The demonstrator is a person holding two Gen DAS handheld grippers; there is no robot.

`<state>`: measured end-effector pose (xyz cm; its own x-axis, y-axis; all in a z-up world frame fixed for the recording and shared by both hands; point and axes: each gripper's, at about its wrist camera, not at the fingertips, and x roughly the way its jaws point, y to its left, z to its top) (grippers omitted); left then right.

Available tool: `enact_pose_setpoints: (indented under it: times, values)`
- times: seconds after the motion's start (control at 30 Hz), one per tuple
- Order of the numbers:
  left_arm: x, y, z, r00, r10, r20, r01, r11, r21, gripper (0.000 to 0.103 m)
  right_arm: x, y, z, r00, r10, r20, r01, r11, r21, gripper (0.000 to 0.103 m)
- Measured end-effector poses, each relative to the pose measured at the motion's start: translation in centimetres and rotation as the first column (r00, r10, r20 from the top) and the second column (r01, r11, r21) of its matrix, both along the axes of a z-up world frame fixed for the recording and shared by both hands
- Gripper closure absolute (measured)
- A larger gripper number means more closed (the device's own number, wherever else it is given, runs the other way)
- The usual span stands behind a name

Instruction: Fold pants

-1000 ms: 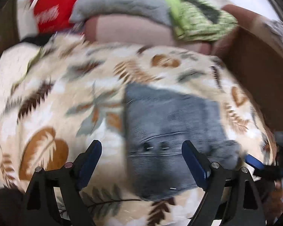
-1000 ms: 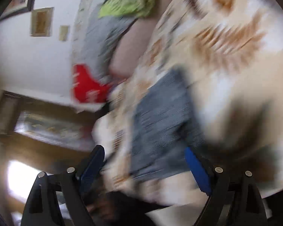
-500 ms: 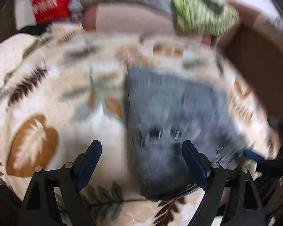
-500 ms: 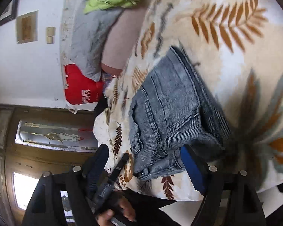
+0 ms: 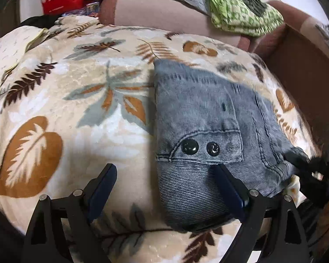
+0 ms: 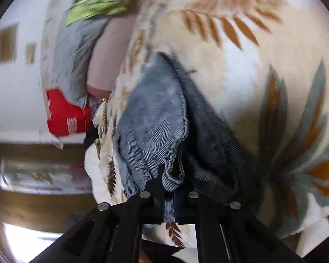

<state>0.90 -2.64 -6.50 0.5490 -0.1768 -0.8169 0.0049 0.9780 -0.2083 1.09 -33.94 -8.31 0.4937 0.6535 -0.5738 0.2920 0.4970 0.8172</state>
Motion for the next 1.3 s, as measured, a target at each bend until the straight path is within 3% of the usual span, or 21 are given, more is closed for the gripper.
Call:
enact_pose_setpoints:
  times: [0.1,0.17,0.23,0.27,0.3,0.37,0.47,0.53,0.6,0.63,0.73,0.77,0.83,0.87,0.93,1.0,1.07,1.13,1.17,1.23,1.3]
  values:
    - [-0.8,-0.1,3.2,0.995,0.005,0.096,-0.002,1.0,-0.023,0.012,-1.6,0.9,2.5,0.996,0.034,0.079,-0.025,0.994,-0.111,0.098]
    - [-0.9,-1.4,4.3,0.99,-0.016,0.14,0.014,1.0,0.012,0.012,-2.3,0.9,2.2,0.995,0.048,0.088,-0.03,0.981,-0.194,0.097]
    - [-0.1,-3.6,2.8,0.993,-0.08,0.085,0.071,0.992,0.104,0.012,-1.2,1.5,-0.6,0.994,0.096,0.043,-0.082,0.964,-0.252,0.095]
    - [0.6,-5.2,0.3,0.991,-0.132,-0.019,0.133,0.972,0.195,0.012,-0.9,1.3,-1.9,0.995,0.09,0.049,-0.077,0.972,-0.222,0.095]
    - [0.7,-6.0,-1.6,0.985,-0.155,-0.071,0.168,0.956,0.24,0.011,-1.2,0.6,-2.6,0.997,0.05,0.061,-0.04,0.988,-0.149,0.095]
    - [0.1,-5.8,-2.7,0.989,-0.15,-0.019,0.15,0.964,0.221,0.007,-1.1,0.0,-1.9,0.998,0.037,0.059,-0.029,0.991,-0.131,0.086]
    - [0.4,-5.6,-2.9,0.989,-0.141,-0.032,0.145,0.969,0.198,0.007,-2.0,-1.3,0.6,0.996,0.013,0.09,0.009,0.97,-0.243,0.08]
    - [0.4,-5.6,-3.0,0.988,-0.155,-0.024,0.157,0.966,0.206,0.007,-2.7,-2.8,2.4,0.992,-0.059,0.113,0.088,0.956,-0.278,0.078]
    - [0.5,-5.6,-3.1,0.989,-0.149,-0.022,0.151,0.97,0.192,0.007,-2.8,-3.3,5.4,0.977,-0.09,0.194,0.142,0.951,-0.274,0.077]
    - [0.5,-5.5,-3.1,0.989,-0.149,-0.02,0.15,0.971,0.188,0.007,-2.7,-2.9,6.3,0.972,-0.077,0.22,0.134,0.956,-0.26,0.071]
    - [0.6,-5.3,-3.0,0.988,-0.152,-0.019,0.153,0.971,0.183,0.006,-1.1,0.0,7.0,0.96,0.048,0.277,-0.017,0.993,-0.113,0.039]
    - [0.4,-5.3,-2.9,0.988,-0.153,-0.018,0.153,0.972,0.18,0.006,-0.6,0.7,6.0,0.964,0.069,0.255,-0.051,0.996,-0.076,0.038]
    - [0.4,-5.0,-2.7,0.988,-0.155,-0.02,0.156,0.974,0.162,0.007,0.3,1.5,2.1,0.986,0.098,0.132,-0.089,0.993,-0.075,0.039]
    - [0.5,-4.7,-2.2,0.988,-0.155,-0.026,0.157,0.979,0.133,0.007,0.7,1.5,-1.2,0.995,0.093,0.017,-0.091,0.989,-0.113,0.062]
    - [0.2,-4.0,-0.7,0.989,-0.147,-0.001,0.147,0.985,0.091,0.007,0.0,0.3,-3.6,0.999,0.04,-0.008,-0.04,0.993,-0.109,0.103]
    - [-0.7,-3.2,1.8,0.986,-0.122,0.115,0.114,0.991,0.072,0.007,-0.2,-0.3,-4.3,0.999,0.044,-0.002,-0.044,0.998,-0.047,0.103]
    - [-0.6,-3.3,2.0,0.983,-0.101,0.15,0.08,0.987,0.14,0.007,0.2,-0.2,-4.1,0.998,0.057,-0.001,-0.057,0.996,-0.066,0.103]
    - [0.6,-4.3,-1.2,0.991,-0.131,0.009,0.126,0.969,0.21,0.006,0.3,0.3,-3.3,0.997,0.083,-0.002,-0.083,0.988,-0.127,0.103]
    - [0.7,-4.3,-2.8,0.988,-0.152,-0.014,0.152,0.973,0.174,0.005,0.4,0.4,-2.6,0.995,0.103,-0.007,-0.103,0.982,-0.159,0.099]
    - [0.5,-3.6,-2.9,0.992,-0.125,0.004,0.124,0.985,0.119,0.005,1.6,1.5,-0.7,0.988,0.151,-0.026,-0.153,0.96,-0.234,0.097]
    - [0.6,-3.7,-2.5,0.99,-0.142,0.007,0.139,0.981,0.135,0.004,2.4,2.6,2.5,0.981,0.192,0.026,-0.171,0.919,-0.356,0.092]
